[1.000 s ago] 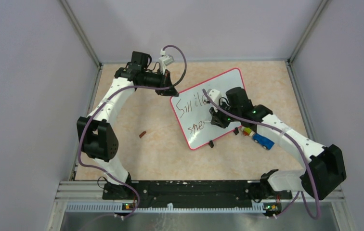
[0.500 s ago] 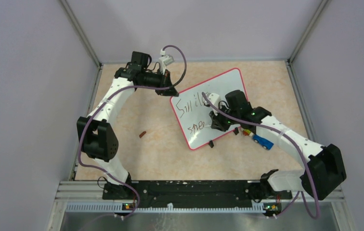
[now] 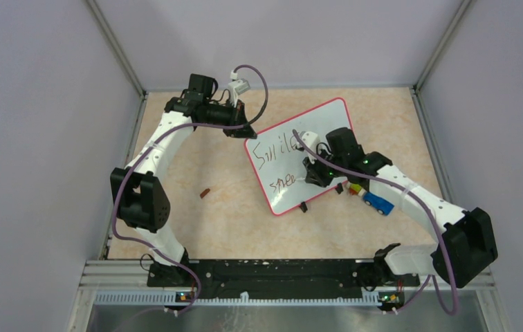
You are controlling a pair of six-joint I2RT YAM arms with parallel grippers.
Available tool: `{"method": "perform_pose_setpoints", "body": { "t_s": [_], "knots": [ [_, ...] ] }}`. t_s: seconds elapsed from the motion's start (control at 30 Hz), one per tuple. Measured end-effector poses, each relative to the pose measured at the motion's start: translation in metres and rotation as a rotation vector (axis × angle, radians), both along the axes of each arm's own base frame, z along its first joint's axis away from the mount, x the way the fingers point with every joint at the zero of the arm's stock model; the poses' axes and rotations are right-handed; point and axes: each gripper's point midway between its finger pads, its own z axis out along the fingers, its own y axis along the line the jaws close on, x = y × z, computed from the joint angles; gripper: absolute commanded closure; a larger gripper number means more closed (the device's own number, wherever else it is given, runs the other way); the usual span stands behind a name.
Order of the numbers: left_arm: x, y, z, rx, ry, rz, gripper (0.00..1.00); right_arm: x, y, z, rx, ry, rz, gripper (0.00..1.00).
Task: Write a sentence on the whiteboard
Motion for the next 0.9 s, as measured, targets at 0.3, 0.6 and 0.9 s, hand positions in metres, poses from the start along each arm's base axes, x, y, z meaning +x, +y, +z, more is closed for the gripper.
{"method": "perform_pose_setpoints", "body": {
  "t_s": [0.3,0.6,0.9],
  "knots": [
    [0.0001,0.0000,0.0000,0.000,-0.001,0.001,1.00,0.0054,0.0006,0.0071,0.008,-0.019,-0.012,1.00],
    [0.0002,0.0001,-0.0001,0.001,-0.001,0.001,1.00,0.0057,0.0004,0.0072,0.008,-0.018,-0.017,1.00],
    [0.0007,0.0005,-0.0006,0.004,-0.001,0.004,1.00,0.0024,-0.0025,0.0018,0.005,-0.018,-0.018,1.00]
  ]
}}
